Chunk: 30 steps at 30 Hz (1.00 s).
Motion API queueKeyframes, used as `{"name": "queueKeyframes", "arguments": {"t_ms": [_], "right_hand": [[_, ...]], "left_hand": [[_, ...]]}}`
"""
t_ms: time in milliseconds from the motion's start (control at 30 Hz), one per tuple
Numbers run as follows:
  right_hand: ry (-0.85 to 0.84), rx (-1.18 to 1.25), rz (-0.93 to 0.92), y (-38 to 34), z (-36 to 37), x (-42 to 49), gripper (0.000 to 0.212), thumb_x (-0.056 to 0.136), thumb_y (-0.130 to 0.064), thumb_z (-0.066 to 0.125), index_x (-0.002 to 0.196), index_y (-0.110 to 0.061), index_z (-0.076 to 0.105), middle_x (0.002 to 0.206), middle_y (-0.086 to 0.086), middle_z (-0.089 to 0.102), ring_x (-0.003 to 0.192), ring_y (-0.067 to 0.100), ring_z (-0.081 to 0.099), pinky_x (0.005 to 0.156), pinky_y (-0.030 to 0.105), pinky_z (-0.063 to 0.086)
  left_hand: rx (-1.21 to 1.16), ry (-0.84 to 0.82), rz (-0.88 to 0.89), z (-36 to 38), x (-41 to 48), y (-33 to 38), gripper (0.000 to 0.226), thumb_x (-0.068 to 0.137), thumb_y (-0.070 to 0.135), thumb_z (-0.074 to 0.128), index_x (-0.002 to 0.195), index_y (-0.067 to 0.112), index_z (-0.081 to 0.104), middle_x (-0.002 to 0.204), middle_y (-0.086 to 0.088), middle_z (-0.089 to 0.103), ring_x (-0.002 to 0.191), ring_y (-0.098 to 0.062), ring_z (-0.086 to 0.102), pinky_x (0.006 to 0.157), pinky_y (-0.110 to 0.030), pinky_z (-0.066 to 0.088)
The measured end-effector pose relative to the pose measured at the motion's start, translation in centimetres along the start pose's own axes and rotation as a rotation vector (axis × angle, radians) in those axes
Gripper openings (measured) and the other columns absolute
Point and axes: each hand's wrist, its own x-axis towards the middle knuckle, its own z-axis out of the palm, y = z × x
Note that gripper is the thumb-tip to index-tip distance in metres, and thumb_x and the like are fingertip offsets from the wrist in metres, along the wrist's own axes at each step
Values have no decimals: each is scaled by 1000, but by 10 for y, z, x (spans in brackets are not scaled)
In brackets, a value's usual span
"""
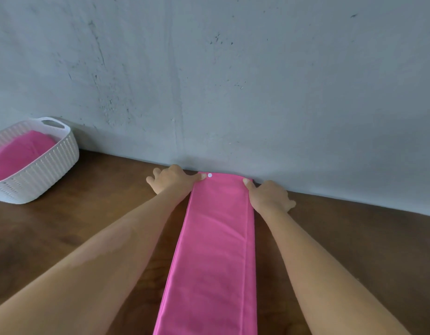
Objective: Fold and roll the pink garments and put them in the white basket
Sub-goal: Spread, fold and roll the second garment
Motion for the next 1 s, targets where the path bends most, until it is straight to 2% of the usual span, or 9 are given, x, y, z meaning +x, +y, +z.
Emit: {"name": "queueKeyframes", "arguments": {"t_ms": [167,300,367,467,533,700,833,900,1000], "right_hand": [[-75,-15,-71,11,4,-27,78,87,-83,36,119,-17,63,131,7,49,128,30,39,96,50,32],[-69,-33,-122,29,10,-59,67,89,-79,41,118,-22,64,129,6,46,124,28,41,96,48,32],[-50,-14,-137,39,9,-76,58,91,-75,45,115,-26,64,129,5,47,125,27,42,100,48,31],[-59,21,-144,53,5,-99,50,92,-72,47,113,-30,65,130,4,48,127,27,42,104,47,28],[-71,39,-163,62,4,-113,47,92,-70,48,114,-31,65,131,3,47,128,26,41,107,46,26],[-119,57,-194,84,3,-158,40,94,-67,48,111,-34,64,129,-2,46,126,22,40,112,44,22],[-125,113,-166,101,3,-201,35,93,-64,52,105,-34,65,124,-7,46,126,19,41,114,43,20],[-109,142,-140,109,5,-223,32,93,-63,54,103,-35,66,118,-9,44,126,18,41,115,43,19],[-81,164,-86,119,10,-256,31,93,-60,56,103,-34,69,122,-9,48,126,17,41,115,42,18]], "left_hand": [[65,-59,104,-6,-8,-5,92,71,99,34,100,16,62,118,-9,61,125,-32,42,103,-47,31],[20,-67,203,-11,-35,-14,92,85,86,37,135,9,48,139,-15,49,132,-37,41,108,-49,33],[-35,-7,281,-10,-58,-19,83,91,76,43,139,9,42,139,-14,46,130,-35,43,108,-47,35],[-12,50,520,-3,-93,-30,74,94,67,48,143,12,39,139,-10,43,130,-31,43,108,-45,35],[20,2,699,2,-112,-39,76,96,64,47,150,12,33,150,-8,38,139,-29,37,113,-45,32],[214,-93,1065,17,-135,-46,74,102,65,29,161,22,20,169,0,15,156,-22,10,126,-43,11],[271,-207,1090,25,-133,-49,72,100,68,18,162,34,4,171,4,-4,157,-18,-8,127,-45,1],[296,-179,1094,29,-132,-53,69,101,66,12,162,35,-2,170,4,-9,156,-17,-11,127,-44,0],[312,-153,1102,33,-129,-55,67,102,64,7,161,35,-7,170,4,-11,156,-18,-13,127,-43,-2]]}}
